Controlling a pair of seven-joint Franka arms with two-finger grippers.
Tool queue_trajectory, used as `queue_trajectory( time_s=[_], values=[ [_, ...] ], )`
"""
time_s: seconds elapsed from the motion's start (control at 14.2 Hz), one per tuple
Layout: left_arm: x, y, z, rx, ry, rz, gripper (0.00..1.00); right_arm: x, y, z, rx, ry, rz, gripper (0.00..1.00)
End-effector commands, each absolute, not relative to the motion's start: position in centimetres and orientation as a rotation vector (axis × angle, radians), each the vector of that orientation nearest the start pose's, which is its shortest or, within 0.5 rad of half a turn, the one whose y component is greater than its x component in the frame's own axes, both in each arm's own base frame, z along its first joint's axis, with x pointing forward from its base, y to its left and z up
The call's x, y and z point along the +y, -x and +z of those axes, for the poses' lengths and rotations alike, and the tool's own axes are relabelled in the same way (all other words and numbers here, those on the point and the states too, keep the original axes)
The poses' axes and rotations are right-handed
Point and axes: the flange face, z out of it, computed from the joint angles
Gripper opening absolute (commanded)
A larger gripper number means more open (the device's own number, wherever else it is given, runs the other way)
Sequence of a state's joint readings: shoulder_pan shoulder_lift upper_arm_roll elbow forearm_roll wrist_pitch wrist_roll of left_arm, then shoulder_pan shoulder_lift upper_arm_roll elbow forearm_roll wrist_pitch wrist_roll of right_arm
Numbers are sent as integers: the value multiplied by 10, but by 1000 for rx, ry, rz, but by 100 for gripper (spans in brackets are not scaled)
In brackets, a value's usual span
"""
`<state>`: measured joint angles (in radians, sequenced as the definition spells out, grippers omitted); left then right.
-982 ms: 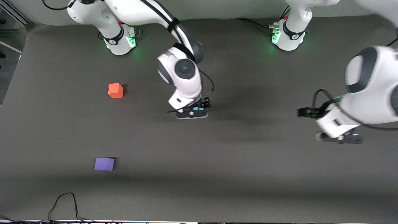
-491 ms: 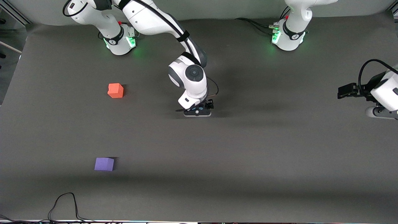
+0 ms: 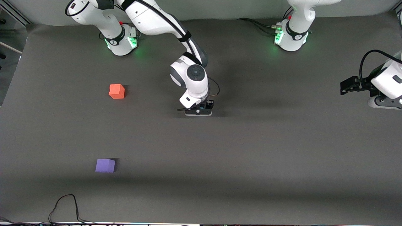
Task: Place blue block between orange and purple blocks
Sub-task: 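Grasp the blue cube with the right gripper while the left gripper withdraws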
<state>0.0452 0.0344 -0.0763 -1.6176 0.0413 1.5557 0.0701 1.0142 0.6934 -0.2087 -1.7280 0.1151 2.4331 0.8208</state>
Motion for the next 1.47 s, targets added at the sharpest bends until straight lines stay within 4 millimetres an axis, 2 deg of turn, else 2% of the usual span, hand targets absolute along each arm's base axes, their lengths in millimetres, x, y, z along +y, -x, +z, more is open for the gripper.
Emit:
queue_trajectory(
  time_s=[0.0, 0.07, 0.14, 0.28, 0.42, 0.63, 0.77, 0.91, 1.05, 1.4],
  values=[
    [-8, -550, 588, 162, 3099, 118, 100, 482, -460, 227, 131, 3141, -80, 28],
    [-7, -548, 592, 157, 3100, 111, 100, 474, -467, 247, 146, 3150, -57, 28],
    [-5, -547, 592, 152, 3100, 126, 100, 455, -482, 275, 160, 3153, -45, 28],
    [-7, -548, 596, 156, 3101, 128, 100, 404, -508, 333, 143, 3177, 2, 29],
    [-8, -549, 598, 158, 3104, 121, 100, 335, -533, 371, 142, 3180, 13, 29],
    [-12, -549, 596, 163, 3123, 128, 100, 219, -547, 399, 218, 3126, -7, 30],
    [-16, -549, 595, 175, 3122, 135, 100, 138, -548, 389, 183, 3108, -15, 30],
    [-17, -551, 594, 175, 3123, 135, 100, 77, -544, 352, 140, 3129, -72, 30],
    [-16, -551, 594, 173, 3125, 130, 100, 49, -539, 314, 170, 3119, -100, 31],
    [-16, -554, 592, 173, 3126, 137, 100, 30, -538, 223, 84, 3078, -89, 34]
  ],
)
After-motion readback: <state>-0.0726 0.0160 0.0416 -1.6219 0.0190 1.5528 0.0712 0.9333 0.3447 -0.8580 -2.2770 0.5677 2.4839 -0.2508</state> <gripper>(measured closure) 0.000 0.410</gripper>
